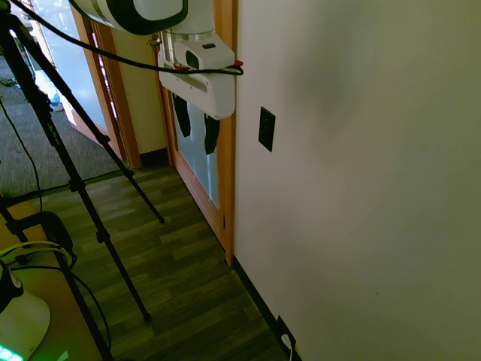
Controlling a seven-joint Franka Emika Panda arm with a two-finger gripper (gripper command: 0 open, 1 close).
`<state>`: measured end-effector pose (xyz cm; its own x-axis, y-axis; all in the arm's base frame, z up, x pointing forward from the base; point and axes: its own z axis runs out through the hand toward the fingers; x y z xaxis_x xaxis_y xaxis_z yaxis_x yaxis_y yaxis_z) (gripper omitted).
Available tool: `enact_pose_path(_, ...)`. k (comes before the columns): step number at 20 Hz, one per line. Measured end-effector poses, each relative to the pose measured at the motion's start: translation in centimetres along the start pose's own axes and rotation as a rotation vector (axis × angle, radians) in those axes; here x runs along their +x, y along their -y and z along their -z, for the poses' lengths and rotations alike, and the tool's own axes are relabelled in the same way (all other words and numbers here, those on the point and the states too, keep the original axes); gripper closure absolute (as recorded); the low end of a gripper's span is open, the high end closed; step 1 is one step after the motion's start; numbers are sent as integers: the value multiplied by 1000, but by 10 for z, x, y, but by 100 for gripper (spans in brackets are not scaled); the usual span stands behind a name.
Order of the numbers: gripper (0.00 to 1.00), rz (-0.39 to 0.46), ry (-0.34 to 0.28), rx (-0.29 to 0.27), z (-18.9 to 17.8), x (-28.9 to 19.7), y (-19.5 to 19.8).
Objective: Turn on the light
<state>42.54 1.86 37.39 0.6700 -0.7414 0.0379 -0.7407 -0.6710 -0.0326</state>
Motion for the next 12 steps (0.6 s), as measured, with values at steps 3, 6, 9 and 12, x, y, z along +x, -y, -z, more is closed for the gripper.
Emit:
enact_pose_path(3, 0, 6, -8, 9, -1, -1, 3)
enact_pose_path(6, 0, 38, -59, 68, -3, -10, 23)
enact_pose_path(9, 0, 32, -108, 133, -17, -22, 43)
enact_pose_path(12, 0, 10, -151, 192, -33, -24, 57)
